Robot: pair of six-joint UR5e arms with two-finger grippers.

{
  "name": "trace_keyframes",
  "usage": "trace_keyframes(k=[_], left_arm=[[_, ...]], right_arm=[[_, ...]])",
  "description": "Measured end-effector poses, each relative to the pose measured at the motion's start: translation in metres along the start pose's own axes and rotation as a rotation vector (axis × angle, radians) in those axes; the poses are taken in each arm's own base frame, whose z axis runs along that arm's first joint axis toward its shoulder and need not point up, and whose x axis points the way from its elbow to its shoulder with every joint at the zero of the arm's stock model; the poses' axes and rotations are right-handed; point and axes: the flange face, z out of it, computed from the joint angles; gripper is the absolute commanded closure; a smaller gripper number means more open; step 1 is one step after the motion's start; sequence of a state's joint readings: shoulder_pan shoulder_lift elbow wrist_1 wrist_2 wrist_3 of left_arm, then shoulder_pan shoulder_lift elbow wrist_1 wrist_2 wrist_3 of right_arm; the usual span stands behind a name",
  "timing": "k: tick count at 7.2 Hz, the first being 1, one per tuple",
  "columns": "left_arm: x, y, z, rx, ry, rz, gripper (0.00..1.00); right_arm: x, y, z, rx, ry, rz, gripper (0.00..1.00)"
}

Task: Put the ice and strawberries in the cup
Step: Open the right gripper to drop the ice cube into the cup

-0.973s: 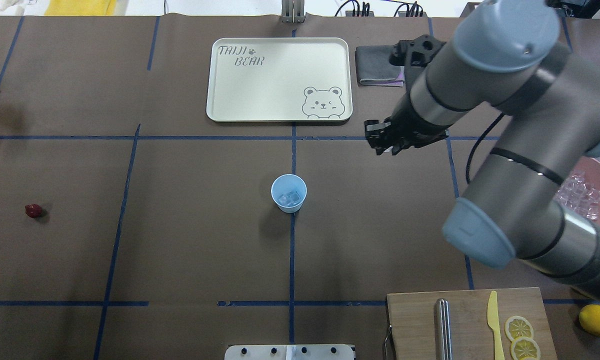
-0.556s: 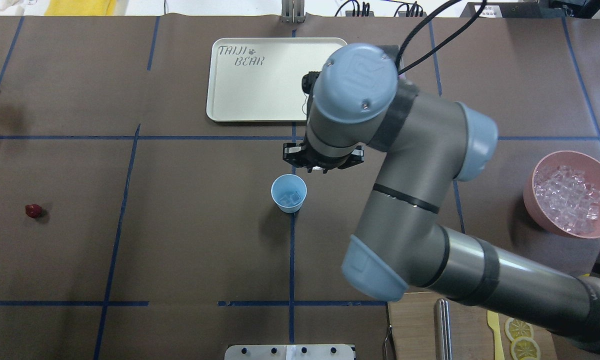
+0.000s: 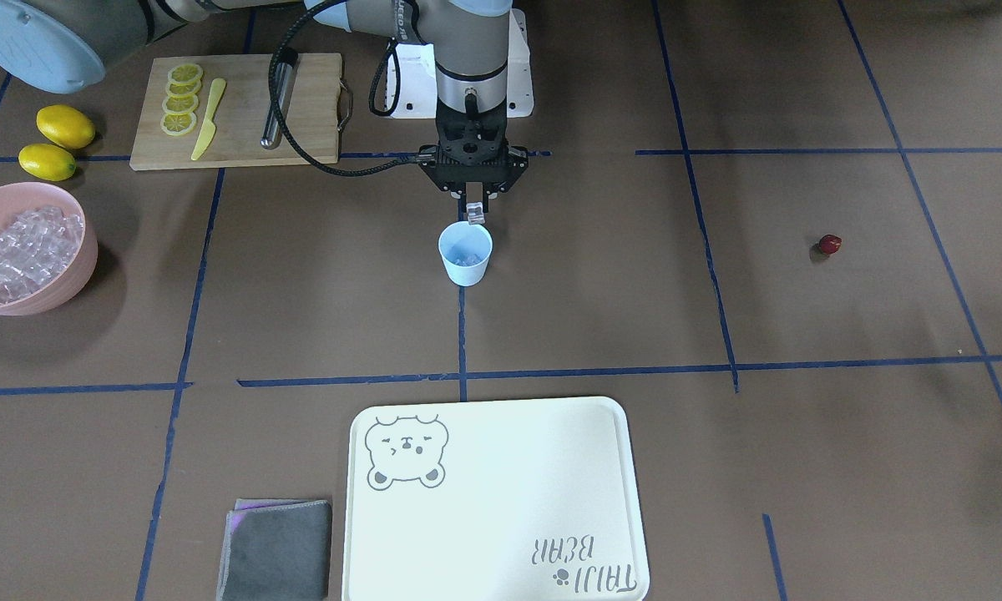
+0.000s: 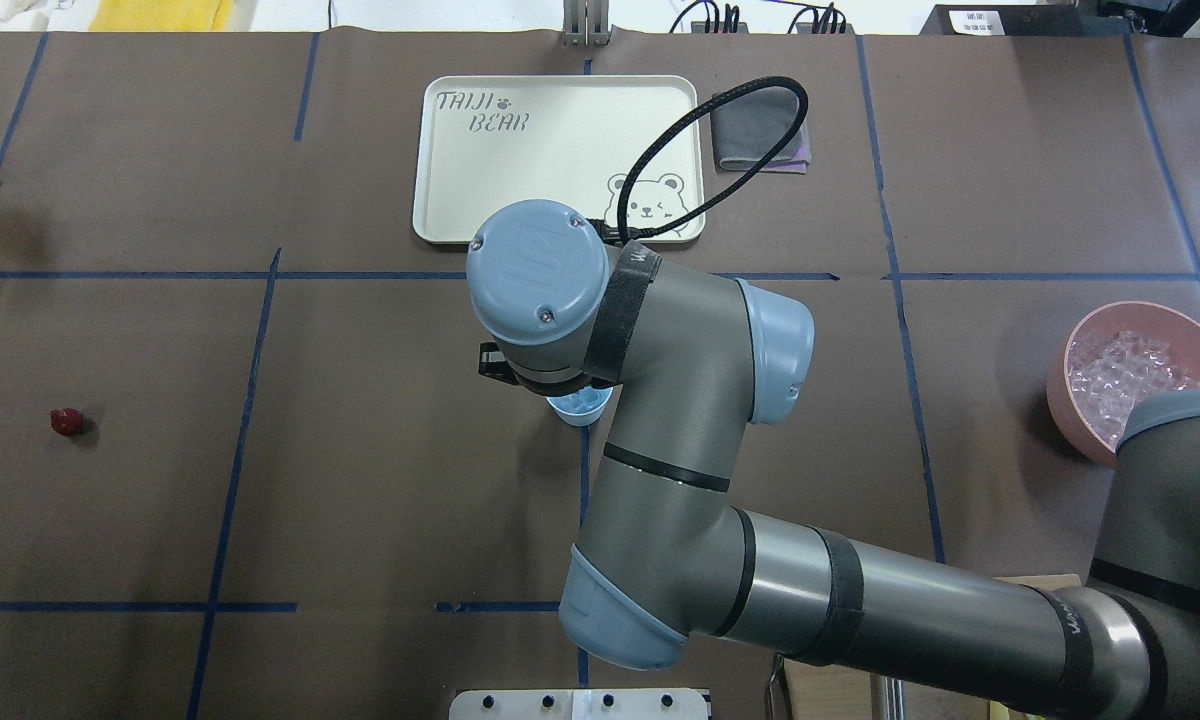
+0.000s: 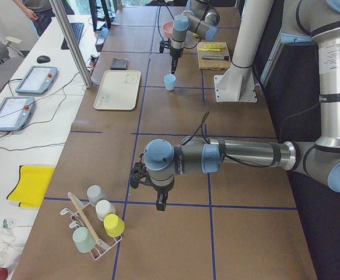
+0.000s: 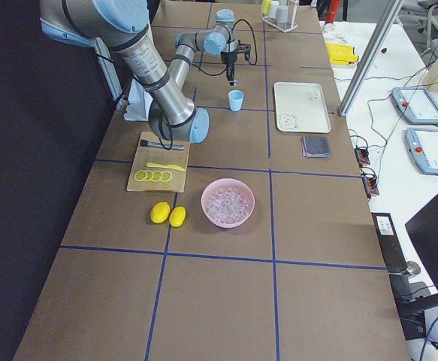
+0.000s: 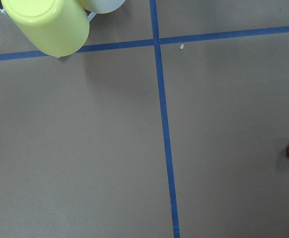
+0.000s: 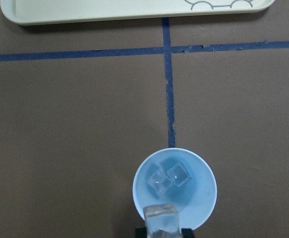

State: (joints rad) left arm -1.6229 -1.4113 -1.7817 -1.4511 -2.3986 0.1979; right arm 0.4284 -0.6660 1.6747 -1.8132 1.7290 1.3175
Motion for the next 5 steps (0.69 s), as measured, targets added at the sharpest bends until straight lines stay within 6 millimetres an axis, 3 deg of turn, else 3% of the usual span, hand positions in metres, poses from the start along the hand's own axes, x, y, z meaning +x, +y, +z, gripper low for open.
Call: trace_keyframes(k=[1,2,3,5], left_arm=[[0.0001,0.0,-0.0001,0.0,0.0,0.0,0.0],[0.0002,-0.0001,-0.0002,0.001,0.0,0.0,0.0],[0.0002,0.0,-0.0002,0.0,0.0,0.0,0.0],[-0.0002,0.0001,0.0002,0.0,0.0,0.0,0.0]], right_arm=[[0.0011,0.0016,0.0037,0.0,0.007,-0.003,0.66],[0.003,0.002,0.0064,0.0,0.012,-0.008,0.21],[0.0053,0.0023,0.009,-0.002,0.017,-0.012,0.02],[0.0101,0.0035,0.0105,-0.005,0.018,-0.015,0.01]])
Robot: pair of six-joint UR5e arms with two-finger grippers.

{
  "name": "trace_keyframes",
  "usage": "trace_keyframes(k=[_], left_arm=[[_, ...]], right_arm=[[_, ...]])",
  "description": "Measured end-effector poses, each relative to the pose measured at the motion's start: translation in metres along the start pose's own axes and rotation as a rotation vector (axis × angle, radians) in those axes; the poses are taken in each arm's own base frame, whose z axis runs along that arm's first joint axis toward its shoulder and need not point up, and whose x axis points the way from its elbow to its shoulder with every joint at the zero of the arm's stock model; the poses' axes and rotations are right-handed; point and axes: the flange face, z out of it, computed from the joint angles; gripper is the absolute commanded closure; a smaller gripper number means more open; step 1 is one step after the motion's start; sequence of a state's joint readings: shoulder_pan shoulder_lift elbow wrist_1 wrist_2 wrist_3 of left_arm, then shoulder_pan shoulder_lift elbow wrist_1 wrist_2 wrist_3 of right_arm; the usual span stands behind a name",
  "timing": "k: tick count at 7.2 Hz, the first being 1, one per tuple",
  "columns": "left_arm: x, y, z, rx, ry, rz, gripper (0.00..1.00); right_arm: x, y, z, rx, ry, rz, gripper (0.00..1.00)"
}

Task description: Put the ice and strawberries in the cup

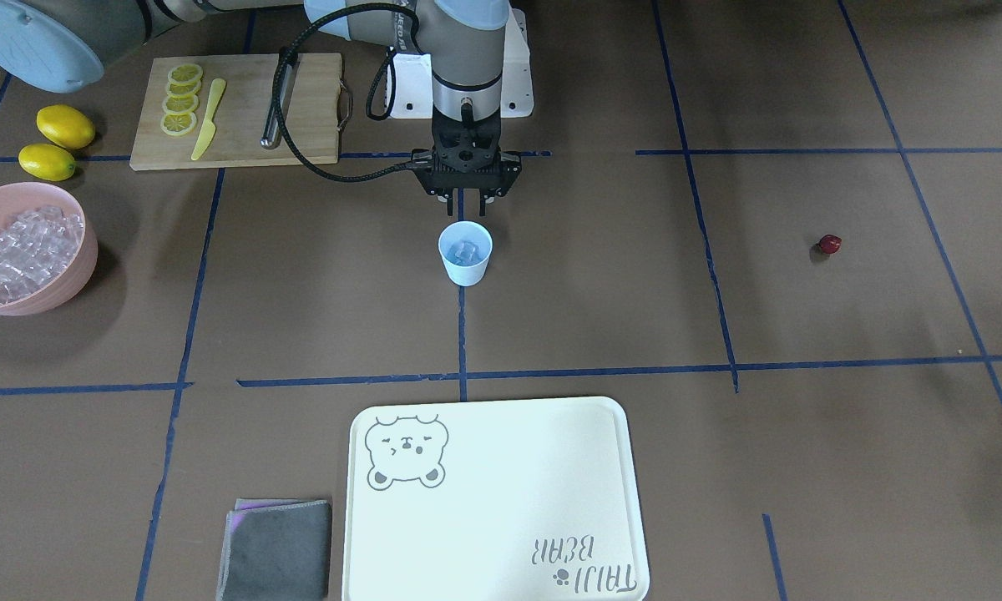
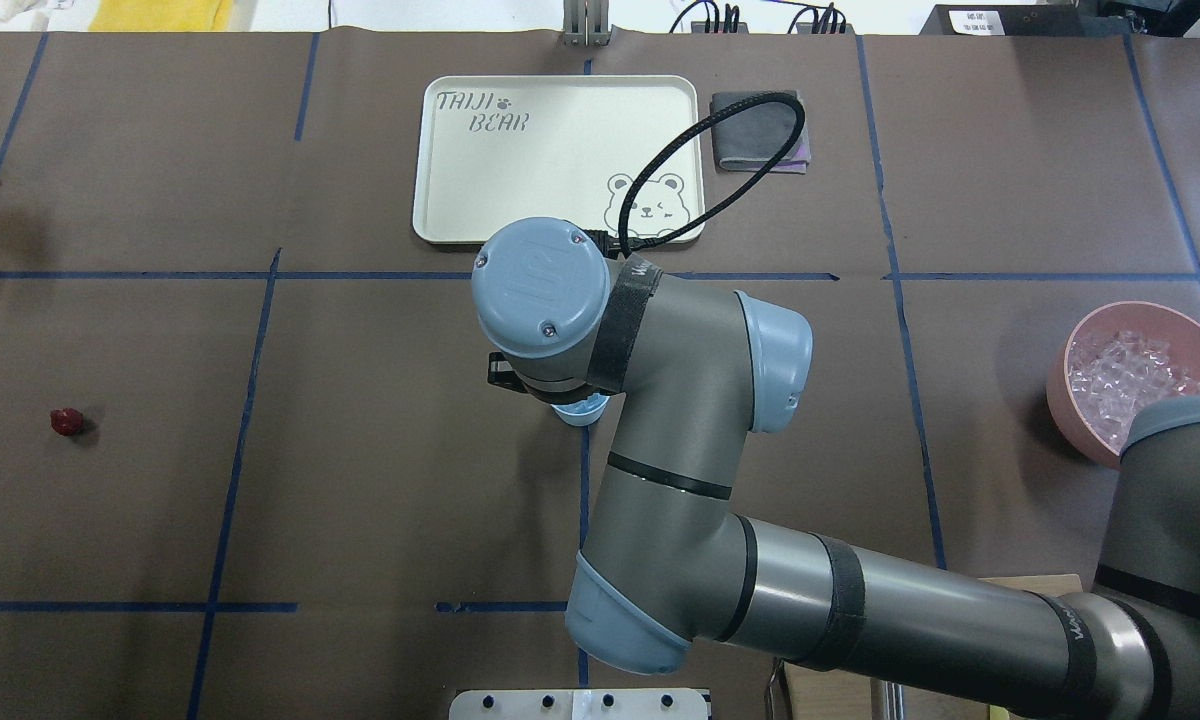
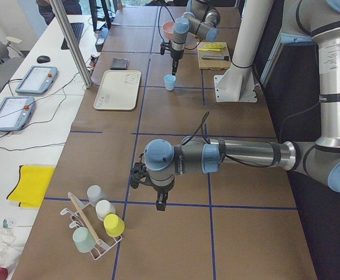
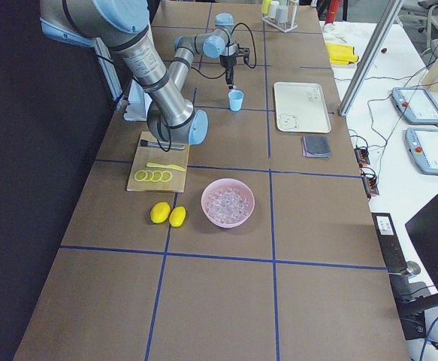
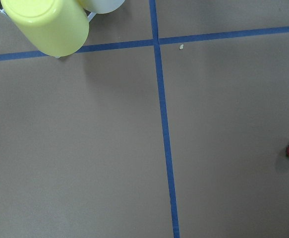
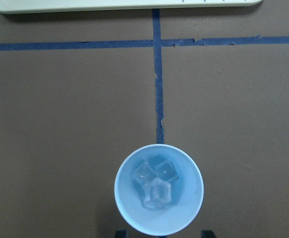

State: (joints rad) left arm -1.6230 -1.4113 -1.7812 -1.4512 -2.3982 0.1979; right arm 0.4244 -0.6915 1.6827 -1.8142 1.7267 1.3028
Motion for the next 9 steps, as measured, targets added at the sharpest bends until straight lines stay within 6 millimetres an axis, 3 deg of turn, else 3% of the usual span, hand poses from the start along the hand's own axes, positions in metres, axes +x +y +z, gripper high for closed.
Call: trace_keyframes(k=[2,3,4,5,6,7,9], left_arm=[[0.0,0.0,0.0,0.0,0.0,0.0,0.0],[0.002,-0.003,-0.001,0.002,-0.001,0.005,0.0],[0.005,-0.008,-0.003,0.007,-0.003,0.013,0.0],[0.008,-0.013,-0.006,0.016,-0.005,0.023,0.0],[0.01,-0.017,-0.009,0.031,-0.008,0.04,0.0],[0.013,-0.021,-0.013,0.061,-0.016,0.071,0.0],[0.019,-0.028,-0.02,0.136,-0.033,0.151,0.0]], right_arm=[[0.002,-0.001,-0.007,-0.001,-0.016,-0.005,0.01],[0.008,-0.009,-0.017,0.005,-0.03,-0.014,0.01],[0.03,-0.031,-0.031,0.007,-0.045,-0.031,0.01],[0.067,-0.059,-0.044,0.002,-0.058,-0.061,0.01],[0.121,-0.094,-0.058,-0.01,-0.068,-0.109,0.0],[0.179,-0.13,-0.072,-0.022,-0.076,-0.157,0.0],[0.316,-0.189,-0.095,-0.043,-0.086,-0.263,0.0]])
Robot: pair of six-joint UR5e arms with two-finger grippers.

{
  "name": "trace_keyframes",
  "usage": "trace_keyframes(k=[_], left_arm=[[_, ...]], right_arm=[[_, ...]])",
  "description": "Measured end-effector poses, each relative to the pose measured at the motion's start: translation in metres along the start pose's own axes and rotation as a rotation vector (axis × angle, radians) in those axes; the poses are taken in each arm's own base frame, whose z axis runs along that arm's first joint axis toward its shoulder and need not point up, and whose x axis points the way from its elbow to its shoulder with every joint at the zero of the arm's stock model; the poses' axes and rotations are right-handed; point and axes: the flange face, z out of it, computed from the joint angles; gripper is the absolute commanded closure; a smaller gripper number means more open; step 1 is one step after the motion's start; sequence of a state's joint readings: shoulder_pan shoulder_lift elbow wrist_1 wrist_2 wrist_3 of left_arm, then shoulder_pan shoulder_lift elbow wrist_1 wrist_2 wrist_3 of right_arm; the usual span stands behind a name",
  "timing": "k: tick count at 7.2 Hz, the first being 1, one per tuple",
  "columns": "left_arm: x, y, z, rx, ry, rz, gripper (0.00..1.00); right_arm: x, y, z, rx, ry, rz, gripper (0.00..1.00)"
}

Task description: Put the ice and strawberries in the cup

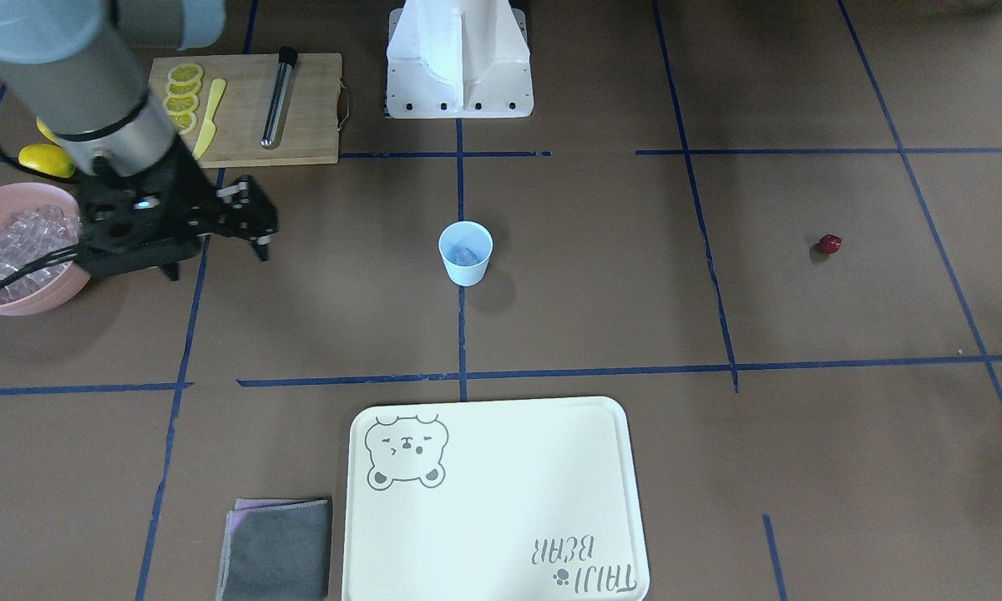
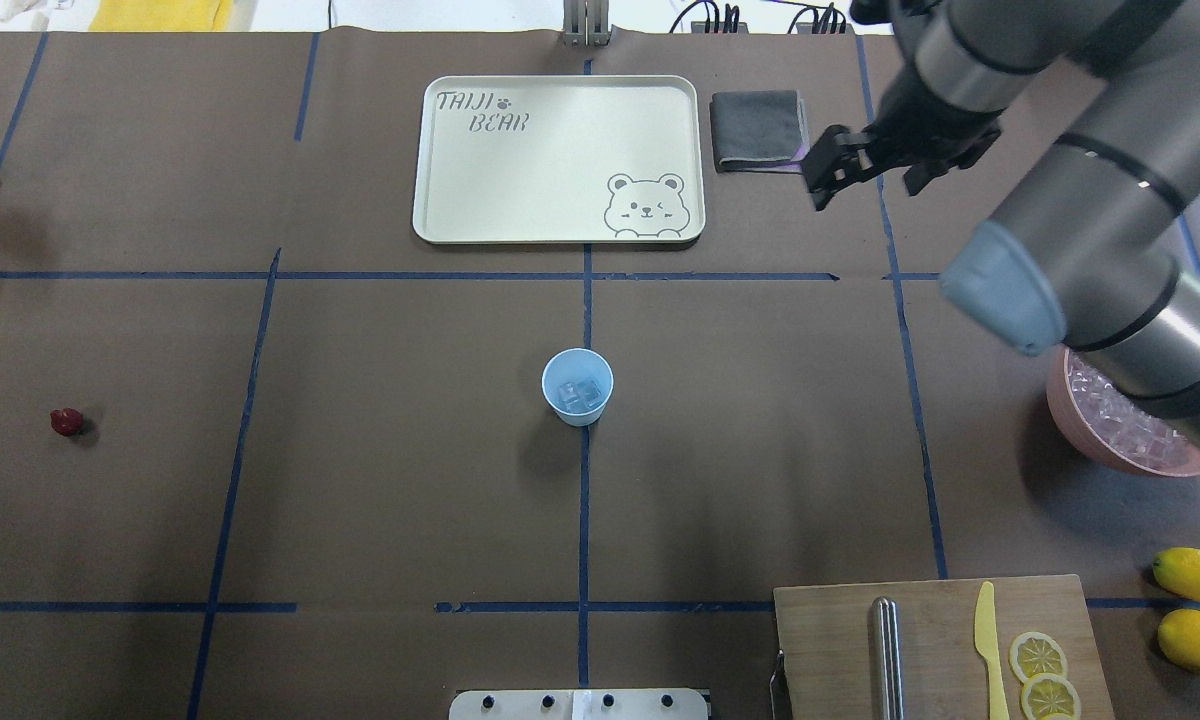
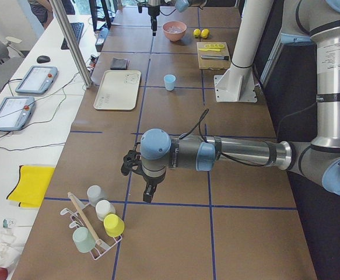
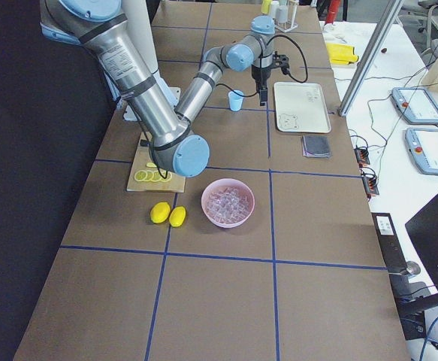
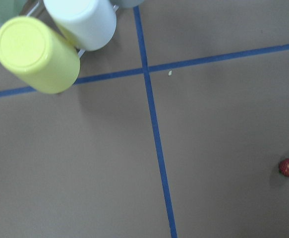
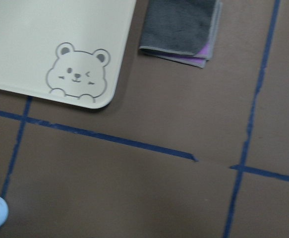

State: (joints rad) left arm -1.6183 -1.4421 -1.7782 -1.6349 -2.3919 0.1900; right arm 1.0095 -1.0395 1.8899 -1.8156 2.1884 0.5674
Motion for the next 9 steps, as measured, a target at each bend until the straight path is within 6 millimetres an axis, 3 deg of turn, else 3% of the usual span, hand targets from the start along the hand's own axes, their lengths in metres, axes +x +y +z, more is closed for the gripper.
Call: trace_keyframes(k=[2,3,5,6,7,8,9], left_arm=[[0.004,-0.006,-0.005,0.032,-0.007,0.035,0.0],[0.005,-0.009,-0.006,0.037,-0.008,0.041,0.0],[0.003,-0.024,-0.006,0.043,-0.006,0.046,0.0],[0.002,-0.029,-0.006,0.045,-0.006,0.049,0.0],[0.002,-0.032,-0.006,0.047,-0.005,0.052,0.0],[0.004,-0.034,-0.007,0.051,-0.006,0.058,0.0],[0.012,-0.039,-0.005,0.051,-0.003,0.056,0.0]], right_arm=[[0.139,0.016,-0.022,-0.018,0.005,-0.092,0.0],[0.205,0.038,-0.027,-0.032,0.014,-0.138,0.0],[0.327,0.106,-0.035,-0.056,0.023,-0.177,0.0],[0.379,0.151,-0.039,-0.063,0.022,-0.148,0.0],[0.42,0.198,-0.039,-0.073,0.02,-0.095,0.0],[0.445,0.236,-0.035,-0.085,0.016,-0.039,0.0],[0.456,0.255,-0.034,-0.091,0.018,0.003,0.0]])
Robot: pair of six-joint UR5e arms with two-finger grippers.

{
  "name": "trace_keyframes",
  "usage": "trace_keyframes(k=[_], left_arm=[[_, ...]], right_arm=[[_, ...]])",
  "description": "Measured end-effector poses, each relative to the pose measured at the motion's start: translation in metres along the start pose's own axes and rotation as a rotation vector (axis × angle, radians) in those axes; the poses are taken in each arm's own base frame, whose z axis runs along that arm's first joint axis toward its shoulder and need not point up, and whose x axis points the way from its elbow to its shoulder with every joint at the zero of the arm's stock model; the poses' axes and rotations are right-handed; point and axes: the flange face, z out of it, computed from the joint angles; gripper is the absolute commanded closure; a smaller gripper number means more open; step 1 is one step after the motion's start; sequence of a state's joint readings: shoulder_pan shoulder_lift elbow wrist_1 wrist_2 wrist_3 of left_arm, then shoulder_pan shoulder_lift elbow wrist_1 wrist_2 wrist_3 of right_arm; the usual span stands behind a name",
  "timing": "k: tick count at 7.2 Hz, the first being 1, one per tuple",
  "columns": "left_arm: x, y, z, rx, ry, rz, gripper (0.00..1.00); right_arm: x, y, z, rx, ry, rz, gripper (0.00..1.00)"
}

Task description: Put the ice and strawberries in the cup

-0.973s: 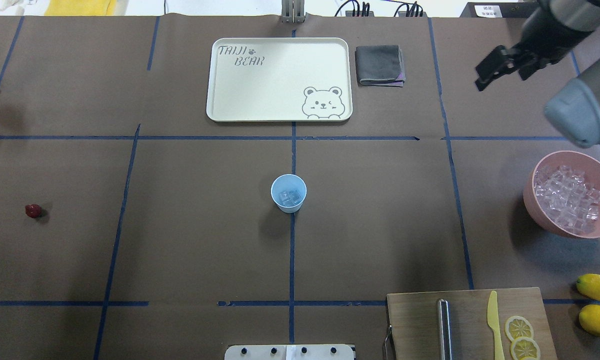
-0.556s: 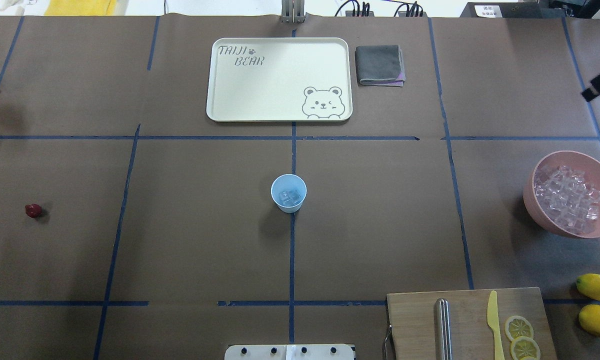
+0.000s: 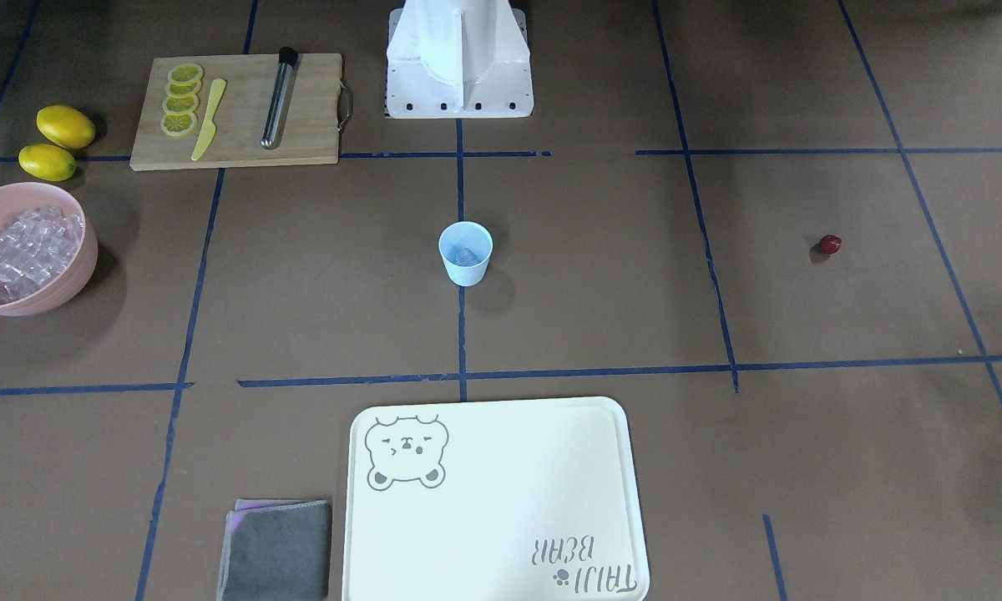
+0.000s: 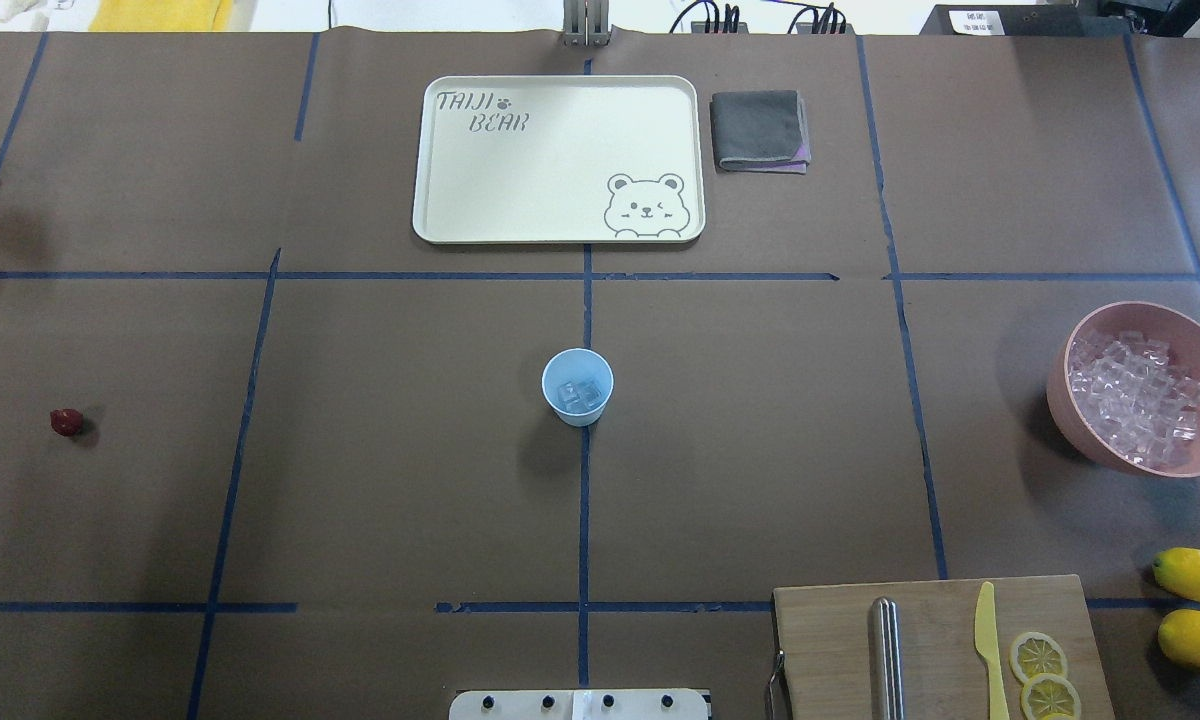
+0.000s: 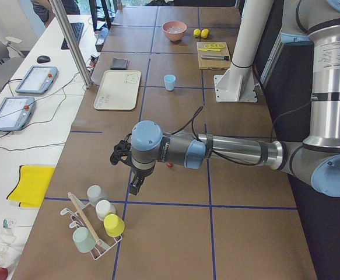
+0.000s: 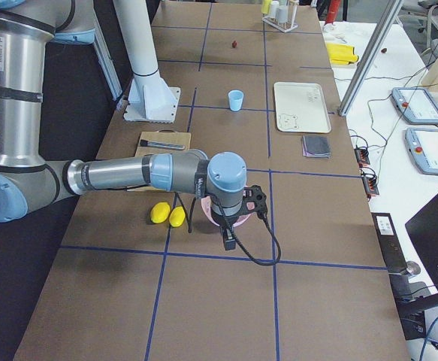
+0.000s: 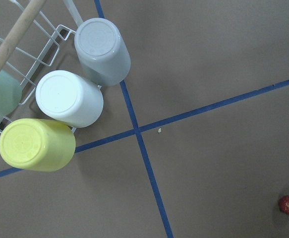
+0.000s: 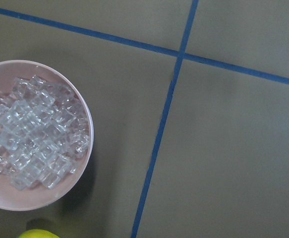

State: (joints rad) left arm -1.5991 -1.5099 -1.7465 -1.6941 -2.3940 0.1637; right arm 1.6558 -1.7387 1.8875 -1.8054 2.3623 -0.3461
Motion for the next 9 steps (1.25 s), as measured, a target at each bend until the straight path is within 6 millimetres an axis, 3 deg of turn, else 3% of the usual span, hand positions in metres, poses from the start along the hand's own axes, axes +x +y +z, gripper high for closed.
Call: trace_keyframes(k=[1,3,5,7,9], left_arm=[[0.02,-0.009,0.012,-0.019,0.012,-0.032,0.0],[0.081,-0.026,0.048,-0.062,0.006,-0.133,0.0],[0.145,-0.032,0.097,-0.057,-0.022,-0.204,0.0],[0.183,-0.013,0.144,-0.062,-0.039,-0.232,0.0],[0.204,0.016,0.181,-0.056,-0.01,-0.244,0.0]], right_arm=[[0.003,0.006,0.0,0.003,0.005,0.031,0.0],[0.003,0.005,-0.002,0.017,0.012,0.056,0.0],[0.003,0.005,-0.002,0.02,0.013,0.061,0.0],[0.003,0.005,-0.002,0.021,0.012,0.062,0.0],[0.003,0.005,-0.002,0.021,0.013,0.063,0.0]])
